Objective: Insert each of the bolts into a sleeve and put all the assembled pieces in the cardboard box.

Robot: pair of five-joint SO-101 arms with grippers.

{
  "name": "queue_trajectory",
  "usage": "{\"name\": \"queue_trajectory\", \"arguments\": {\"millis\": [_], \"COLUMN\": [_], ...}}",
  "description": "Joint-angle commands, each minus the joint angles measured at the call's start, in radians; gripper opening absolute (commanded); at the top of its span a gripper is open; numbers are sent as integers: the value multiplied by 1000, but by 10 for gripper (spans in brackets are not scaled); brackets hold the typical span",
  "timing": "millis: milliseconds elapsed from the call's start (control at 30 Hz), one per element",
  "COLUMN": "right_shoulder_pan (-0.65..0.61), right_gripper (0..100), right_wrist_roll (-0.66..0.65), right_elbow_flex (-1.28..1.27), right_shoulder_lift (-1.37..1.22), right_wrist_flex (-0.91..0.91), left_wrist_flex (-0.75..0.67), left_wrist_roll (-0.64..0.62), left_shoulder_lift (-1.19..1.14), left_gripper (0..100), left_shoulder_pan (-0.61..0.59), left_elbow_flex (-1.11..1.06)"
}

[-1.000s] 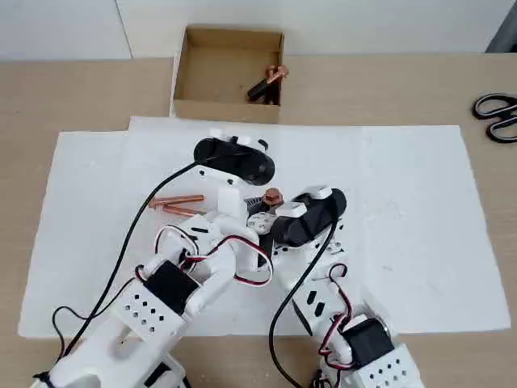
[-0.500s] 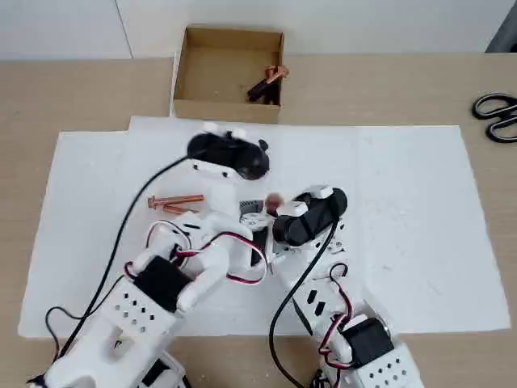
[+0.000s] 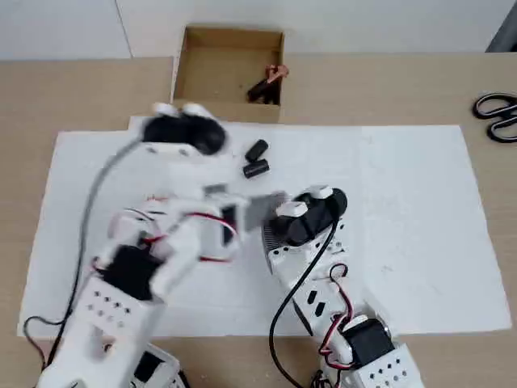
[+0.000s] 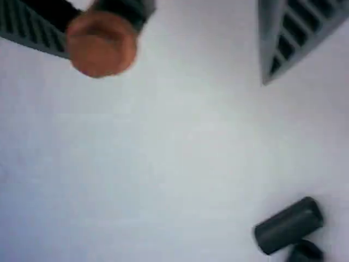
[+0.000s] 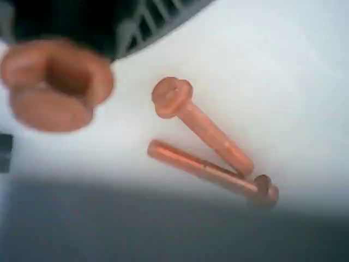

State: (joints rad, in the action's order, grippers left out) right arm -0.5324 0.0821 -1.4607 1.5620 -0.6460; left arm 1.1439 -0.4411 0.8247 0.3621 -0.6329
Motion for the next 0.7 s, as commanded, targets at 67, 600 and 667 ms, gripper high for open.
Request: {"name": "queue_trajectory", "arguments": {"millis": [67, 600, 667], "right_shoulder_pan": [74, 314, 312], "right_gripper": [3, 3, 3], "right_wrist_roll": [11, -43, -40], "right_elbow_flex": [11, 841, 1000], "right_shoulder_lift": [18, -691, -891], "right_wrist_flex": [31, 45, 90], "left_wrist_flex": [192, 272, 290], "left_wrist_roll": [199, 381, 381], "left_shoulder_lift": [18, 18, 18], "left_gripper": [330, 330, 330], "left_shoulder_pan": [-195, -430, -431], "left_elbow_flex": [116, 111, 111]}}
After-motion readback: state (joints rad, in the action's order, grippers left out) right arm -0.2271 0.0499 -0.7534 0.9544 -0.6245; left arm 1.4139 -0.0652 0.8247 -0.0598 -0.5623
